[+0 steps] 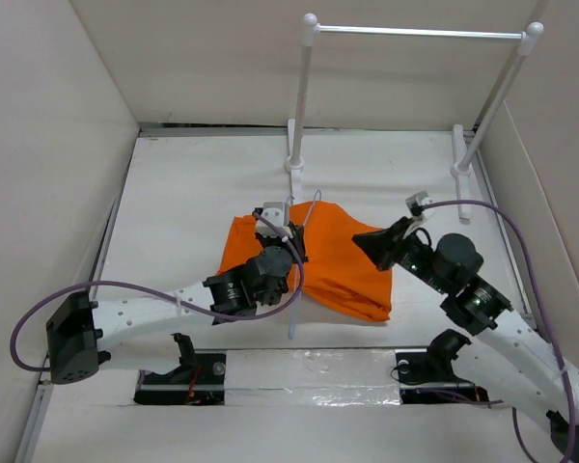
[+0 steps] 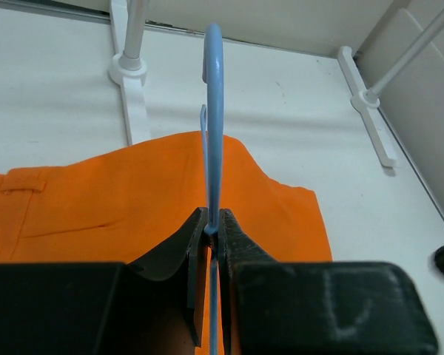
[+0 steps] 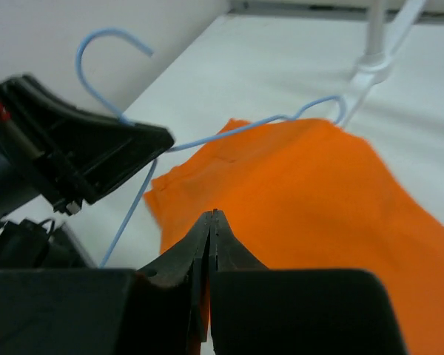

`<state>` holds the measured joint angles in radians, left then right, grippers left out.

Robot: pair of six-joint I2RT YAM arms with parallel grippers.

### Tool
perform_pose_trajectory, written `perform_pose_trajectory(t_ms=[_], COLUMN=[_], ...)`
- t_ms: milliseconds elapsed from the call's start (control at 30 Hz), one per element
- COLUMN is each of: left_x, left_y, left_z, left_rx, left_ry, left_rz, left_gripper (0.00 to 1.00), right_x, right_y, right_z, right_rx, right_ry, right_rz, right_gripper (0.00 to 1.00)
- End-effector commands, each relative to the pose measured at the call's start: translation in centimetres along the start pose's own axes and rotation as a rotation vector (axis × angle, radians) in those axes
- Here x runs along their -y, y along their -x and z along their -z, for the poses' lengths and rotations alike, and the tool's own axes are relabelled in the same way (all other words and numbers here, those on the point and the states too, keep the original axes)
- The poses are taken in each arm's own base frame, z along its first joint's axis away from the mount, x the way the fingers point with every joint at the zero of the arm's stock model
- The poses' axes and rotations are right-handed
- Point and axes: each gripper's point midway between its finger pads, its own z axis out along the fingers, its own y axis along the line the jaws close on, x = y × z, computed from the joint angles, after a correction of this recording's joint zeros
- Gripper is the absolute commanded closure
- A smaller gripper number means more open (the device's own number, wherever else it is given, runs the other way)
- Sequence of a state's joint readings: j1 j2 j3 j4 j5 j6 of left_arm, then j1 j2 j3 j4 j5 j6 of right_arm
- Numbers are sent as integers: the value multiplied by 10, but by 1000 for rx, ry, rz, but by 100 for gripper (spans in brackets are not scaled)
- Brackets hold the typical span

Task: Place the trousers on the hanger

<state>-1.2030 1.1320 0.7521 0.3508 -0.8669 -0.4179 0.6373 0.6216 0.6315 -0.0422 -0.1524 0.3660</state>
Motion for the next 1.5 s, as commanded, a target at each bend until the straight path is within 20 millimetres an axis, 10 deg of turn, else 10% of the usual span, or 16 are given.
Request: perform_pose_trajectory(t_ms=[0, 67, 200, 367, 567, 867, 1267, 1467], left_x=[34, 36, 45, 57, 64, 69, 116, 141], left_y=[48, 54, 62, 70, 82, 93, 150, 186], left_z=[3, 2, 1, -1, 4, 7, 4, -15], left_rx=[61, 69, 85, 93, 103, 123, 177, 184], left_ry=[-82, -74, -97, -131, -172, -192, -282, -342], left_rz=[123, 122, 144, 165, 193, 216, 187, 159], left_gripper=[100, 100, 100, 100, 100, 100, 100, 76], right_x=[-40, -49, -87, -109, -99, -103, -128, -134], right_y=[-1, -7, -35, -60, -81, -72, 23, 73], right_z=[-19, -27, -34, -46, -59, -58, -38, -28], right_rx=[7, 6, -41, -83, -87, -54, 154, 224], right_ry=[120, 115, 175, 183, 102, 93, 206, 345], right_rz=[-63, -91, -134, -201, -264, -295, -418, -518], right_gripper=[100, 98, 42, 37, 45, 90, 100, 100])
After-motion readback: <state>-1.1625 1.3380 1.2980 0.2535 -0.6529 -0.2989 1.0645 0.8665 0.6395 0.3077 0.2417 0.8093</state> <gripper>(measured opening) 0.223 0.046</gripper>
